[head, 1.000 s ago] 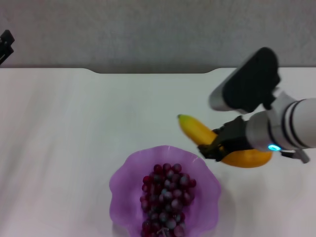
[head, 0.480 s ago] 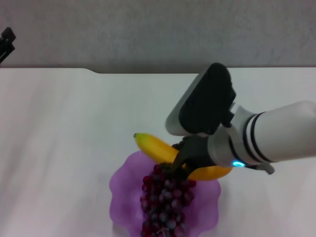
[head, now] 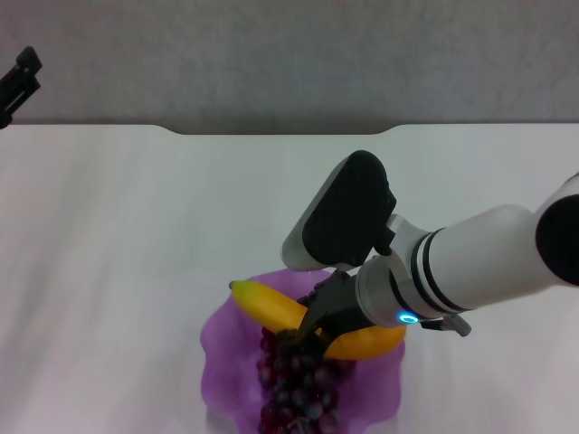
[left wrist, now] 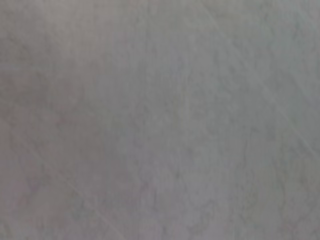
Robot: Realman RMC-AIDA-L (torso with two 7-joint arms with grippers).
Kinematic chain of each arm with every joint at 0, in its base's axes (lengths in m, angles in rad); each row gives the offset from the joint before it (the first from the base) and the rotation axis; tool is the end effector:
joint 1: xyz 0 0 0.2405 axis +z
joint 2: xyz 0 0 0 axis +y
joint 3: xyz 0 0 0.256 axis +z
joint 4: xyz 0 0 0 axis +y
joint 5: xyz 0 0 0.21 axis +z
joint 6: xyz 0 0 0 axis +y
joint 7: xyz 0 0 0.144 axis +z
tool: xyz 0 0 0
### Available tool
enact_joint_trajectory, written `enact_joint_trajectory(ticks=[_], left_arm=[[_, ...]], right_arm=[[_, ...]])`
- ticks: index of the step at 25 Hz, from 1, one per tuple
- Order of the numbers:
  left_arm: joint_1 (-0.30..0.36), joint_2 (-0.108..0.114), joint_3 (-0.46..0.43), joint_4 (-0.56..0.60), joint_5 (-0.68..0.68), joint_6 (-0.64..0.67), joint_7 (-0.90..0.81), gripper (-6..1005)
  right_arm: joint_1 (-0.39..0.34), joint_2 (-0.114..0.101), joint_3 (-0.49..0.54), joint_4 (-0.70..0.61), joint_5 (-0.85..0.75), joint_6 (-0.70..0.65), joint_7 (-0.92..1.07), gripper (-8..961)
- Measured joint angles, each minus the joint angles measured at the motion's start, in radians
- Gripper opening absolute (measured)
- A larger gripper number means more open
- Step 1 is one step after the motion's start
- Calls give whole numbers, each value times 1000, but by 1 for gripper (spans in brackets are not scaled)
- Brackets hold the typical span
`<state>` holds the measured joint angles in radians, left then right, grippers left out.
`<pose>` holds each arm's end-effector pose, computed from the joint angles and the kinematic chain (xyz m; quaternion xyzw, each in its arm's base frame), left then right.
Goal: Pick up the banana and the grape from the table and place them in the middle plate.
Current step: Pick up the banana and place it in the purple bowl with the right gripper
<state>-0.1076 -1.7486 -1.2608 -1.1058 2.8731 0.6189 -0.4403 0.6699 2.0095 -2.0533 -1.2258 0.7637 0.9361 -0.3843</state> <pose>-0.2754 0.3514 0.1041 -0.7155 -0.2258 -0.3594 0.5549 0.1321 0.3393 -0.1133 -0.9616 0.1826 -0.1086 0.1737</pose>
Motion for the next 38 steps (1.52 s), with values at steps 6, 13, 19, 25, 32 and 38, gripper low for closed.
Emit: enact_joint_trajectory(ticks=[6,13,19,25,32,38], left_arm=[[-11,0,8,-1,0,-5,2,818],[-14,0,9,-2,0,-12,2,818],[-14,0,10,-2,0,-14,3,818],[-12,0,11,-2,0,-15,12,818],[-11,0,11,-10,0,-15,15,818],[-11,0,11,-12,0,-15,18,818]], right_arm=[[45,-1,-13,109,55,-38,-20,547],[61,0,-14,139,98,-49,-43,553],[71,0,-11,153,103,-58,-39,558],[66,-1,-4,155,132,-87,-38,564],[68,-2,4,162,138,-91,-41,570],[67,-2,5,152,140,-93,-40,633]])
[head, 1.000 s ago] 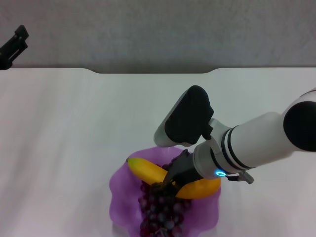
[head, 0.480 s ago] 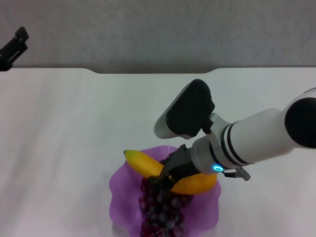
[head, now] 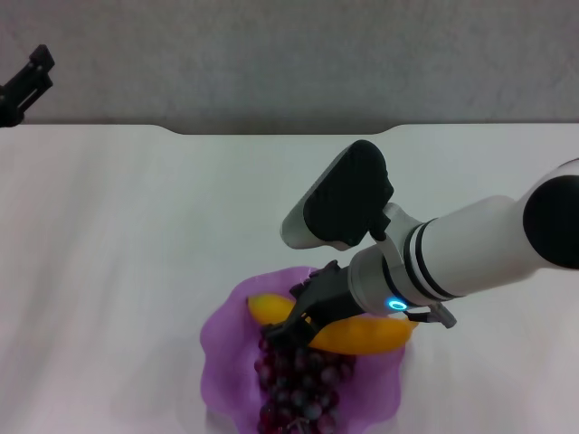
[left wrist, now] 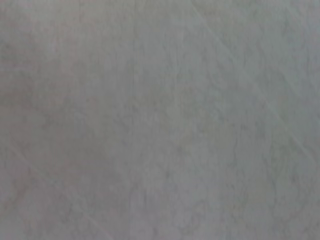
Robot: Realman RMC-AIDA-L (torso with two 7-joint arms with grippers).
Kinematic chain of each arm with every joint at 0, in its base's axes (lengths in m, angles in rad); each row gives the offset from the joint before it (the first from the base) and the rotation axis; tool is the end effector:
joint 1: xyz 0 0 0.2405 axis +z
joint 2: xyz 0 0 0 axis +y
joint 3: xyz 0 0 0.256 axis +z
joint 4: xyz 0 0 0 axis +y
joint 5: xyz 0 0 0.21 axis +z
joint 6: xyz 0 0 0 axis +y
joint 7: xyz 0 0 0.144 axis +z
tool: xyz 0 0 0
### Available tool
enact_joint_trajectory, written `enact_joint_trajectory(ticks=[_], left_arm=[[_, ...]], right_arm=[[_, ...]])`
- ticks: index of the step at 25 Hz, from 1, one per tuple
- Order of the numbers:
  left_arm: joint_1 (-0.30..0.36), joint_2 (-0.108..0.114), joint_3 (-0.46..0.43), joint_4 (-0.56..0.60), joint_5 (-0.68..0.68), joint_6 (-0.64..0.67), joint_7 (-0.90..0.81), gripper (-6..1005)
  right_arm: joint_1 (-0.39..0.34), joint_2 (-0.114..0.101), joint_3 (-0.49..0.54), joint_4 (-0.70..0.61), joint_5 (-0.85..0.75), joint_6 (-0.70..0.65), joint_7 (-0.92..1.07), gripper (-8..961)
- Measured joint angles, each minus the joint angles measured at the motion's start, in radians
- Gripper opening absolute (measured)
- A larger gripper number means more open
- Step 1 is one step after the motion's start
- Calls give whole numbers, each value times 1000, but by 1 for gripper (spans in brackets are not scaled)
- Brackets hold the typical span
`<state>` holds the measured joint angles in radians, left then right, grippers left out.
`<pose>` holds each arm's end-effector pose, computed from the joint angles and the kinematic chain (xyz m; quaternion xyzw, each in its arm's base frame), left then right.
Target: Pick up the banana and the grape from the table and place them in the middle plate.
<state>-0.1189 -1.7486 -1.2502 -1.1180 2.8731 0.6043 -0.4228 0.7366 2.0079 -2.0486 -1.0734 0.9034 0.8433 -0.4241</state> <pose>-0.2687 0.3543 0.1003 -0.7228 -0.2177 -0.3560 0.5509 0.1360 0.3550 -0.1211 -0.9577 0.2183 -0.0839 0.1675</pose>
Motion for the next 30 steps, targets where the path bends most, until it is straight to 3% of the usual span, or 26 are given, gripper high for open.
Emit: enact_joint_trajectory(ticks=[6,10,17,30], left_arm=[[5,0,0,0,0,0,2,818],[4,0,5,0,0,0,19,818],[-5,-2,26,-3,0,-3,50,818],[5,-13,36,-26,0,-41,102,818]], right_arm=[[-40,-4,9,-78,-3,-60,-18,708],[-103,-4,80,-137,-3,-138,-84,710],[-253,-4,221,-161,-1,-368,-176,713],[-501,-2,423,-175,3,-629,-191,711]])
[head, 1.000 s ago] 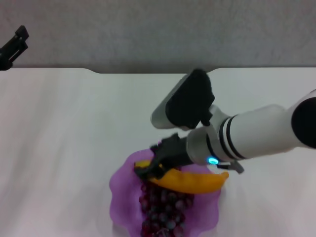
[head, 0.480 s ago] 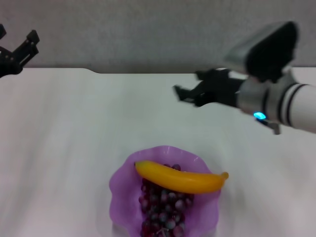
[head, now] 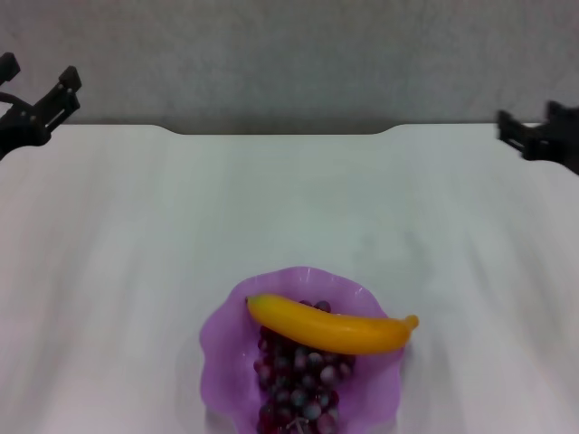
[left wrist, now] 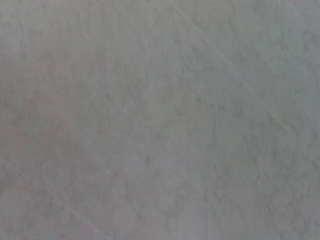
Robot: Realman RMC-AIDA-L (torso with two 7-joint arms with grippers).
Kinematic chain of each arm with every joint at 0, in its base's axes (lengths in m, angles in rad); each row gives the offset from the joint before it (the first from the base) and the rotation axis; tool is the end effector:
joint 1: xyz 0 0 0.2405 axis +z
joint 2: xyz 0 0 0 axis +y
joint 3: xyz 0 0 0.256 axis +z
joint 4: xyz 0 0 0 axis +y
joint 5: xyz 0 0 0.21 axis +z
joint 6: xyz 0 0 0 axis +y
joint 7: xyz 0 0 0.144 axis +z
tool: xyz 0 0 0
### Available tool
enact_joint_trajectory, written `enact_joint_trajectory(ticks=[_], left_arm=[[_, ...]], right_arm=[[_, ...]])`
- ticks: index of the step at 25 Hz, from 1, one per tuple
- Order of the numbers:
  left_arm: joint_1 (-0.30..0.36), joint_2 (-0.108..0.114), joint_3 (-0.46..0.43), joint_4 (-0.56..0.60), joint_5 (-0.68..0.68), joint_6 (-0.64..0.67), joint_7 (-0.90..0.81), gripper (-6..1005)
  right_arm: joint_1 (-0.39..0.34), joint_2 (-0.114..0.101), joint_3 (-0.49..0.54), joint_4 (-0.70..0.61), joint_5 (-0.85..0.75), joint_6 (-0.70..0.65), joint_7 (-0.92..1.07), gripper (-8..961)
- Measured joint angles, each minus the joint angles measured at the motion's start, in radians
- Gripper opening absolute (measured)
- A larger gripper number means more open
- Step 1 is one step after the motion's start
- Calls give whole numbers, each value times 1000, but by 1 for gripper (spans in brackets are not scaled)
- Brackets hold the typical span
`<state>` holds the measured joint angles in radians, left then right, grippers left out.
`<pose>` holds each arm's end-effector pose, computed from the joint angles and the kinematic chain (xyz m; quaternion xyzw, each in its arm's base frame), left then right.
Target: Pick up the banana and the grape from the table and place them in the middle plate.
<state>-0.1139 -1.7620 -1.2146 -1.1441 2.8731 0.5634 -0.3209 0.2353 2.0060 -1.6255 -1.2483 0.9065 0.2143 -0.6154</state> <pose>-0.2632 0.3511 0.0835 -0.7442 -0.1946 -0.3228 0.5514 0.2466 0.3932 0.0401 -0.7689 0.3131 0.1588 0.5344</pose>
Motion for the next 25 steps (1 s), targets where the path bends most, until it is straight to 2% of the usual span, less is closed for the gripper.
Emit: enact_joint_trajectory(ticks=[5,10,17,22,24,25], left_arm=[[0,0,3,0,0,-3,-1,818],[2,0,3,0,0,-10,-9,818],[2,-4,9,0,0,-10,-19,818],[1,-2,10,7,0,-9,-37,818],[1,0,12,8,0,-8,-38,818],[1,0,13,8,0,-6,-38,818]], right_arm=[[-64,0,3,41,-17,-121,-10,710],[-81,-1,-37,107,-21,-189,-32,705],[-78,-2,-205,191,-11,-356,-13,706],[-73,-6,-287,183,-17,-394,-2,707],[-73,-13,-313,181,-26,-423,25,707],[-74,-27,-349,186,-46,-473,89,707]])
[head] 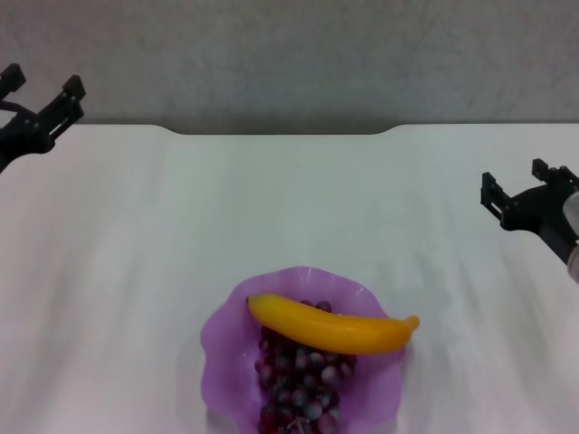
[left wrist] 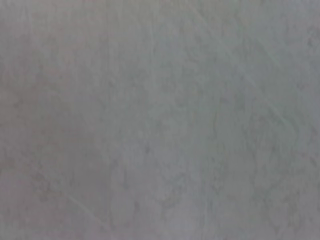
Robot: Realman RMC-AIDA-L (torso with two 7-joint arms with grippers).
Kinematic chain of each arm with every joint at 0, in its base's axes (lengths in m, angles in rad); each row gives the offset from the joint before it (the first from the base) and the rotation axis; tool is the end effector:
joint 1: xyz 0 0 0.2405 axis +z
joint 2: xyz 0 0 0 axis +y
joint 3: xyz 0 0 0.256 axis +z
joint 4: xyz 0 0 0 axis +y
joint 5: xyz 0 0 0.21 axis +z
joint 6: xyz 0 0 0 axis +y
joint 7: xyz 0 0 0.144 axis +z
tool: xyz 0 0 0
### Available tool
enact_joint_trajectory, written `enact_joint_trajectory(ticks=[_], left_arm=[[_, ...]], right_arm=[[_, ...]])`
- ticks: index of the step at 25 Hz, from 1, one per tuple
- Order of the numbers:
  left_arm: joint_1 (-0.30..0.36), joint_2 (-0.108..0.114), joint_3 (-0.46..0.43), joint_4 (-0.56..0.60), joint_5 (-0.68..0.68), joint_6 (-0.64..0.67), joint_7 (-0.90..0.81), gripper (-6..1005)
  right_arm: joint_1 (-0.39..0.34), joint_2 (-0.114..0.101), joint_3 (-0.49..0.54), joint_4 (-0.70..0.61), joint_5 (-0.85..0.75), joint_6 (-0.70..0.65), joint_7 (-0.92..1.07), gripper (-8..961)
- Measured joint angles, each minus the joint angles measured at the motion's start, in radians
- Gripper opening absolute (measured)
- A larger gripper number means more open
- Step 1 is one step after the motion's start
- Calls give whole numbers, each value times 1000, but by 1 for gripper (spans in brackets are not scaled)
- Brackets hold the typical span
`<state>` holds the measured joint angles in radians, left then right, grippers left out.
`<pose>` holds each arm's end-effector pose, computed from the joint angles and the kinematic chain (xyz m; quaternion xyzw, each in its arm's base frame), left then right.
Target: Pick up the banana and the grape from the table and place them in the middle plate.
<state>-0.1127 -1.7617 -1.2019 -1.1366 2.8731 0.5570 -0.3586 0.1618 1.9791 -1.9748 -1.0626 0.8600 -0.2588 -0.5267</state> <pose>-0.2664 0.3494 0.0789 -0.7446 -0.2137 -0.3260 0.5419 0.2794 0.3518 -0.0110 -0.7621 0.2622 0.1499 0.5727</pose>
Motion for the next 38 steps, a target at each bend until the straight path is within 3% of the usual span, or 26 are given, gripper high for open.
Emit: enact_joint_trajectory(ticks=[4,10,13,18,19,22,24,30,33,38], left_arm=[[1,2,4,-3,0,5,0,818],[6,2,4,-5,0,5,0,818],[16,-2,4,-3,0,18,7,818],[50,-14,4,11,0,85,62,818],[78,-43,0,44,0,166,123,818],[94,-77,-22,90,0,227,164,818],[96,-98,-50,120,0,235,172,818],[83,-193,-155,207,-2,250,259,818],[79,-213,-160,212,-2,251,295,818],[63,-228,-170,224,-2,252,290,818]], right_arm=[[-3,-20,-51,28,-80,-108,178,707],[2,-51,-35,145,-475,-283,723,708],[-3,-43,14,223,-573,-389,856,708],[-29,-22,82,296,-584,-479,860,709],[-35,-21,91,305,-584,-497,860,709],[-52,-19,110,324,-587,-550,859,709],[-59,-17,124,335,-593,-581,857,709],[-61,10,168,382,-606,-663,810,710],[-63,23,177,382,-610,-694,763,710],[-69,24,173,372,-610,-710,742,710]])
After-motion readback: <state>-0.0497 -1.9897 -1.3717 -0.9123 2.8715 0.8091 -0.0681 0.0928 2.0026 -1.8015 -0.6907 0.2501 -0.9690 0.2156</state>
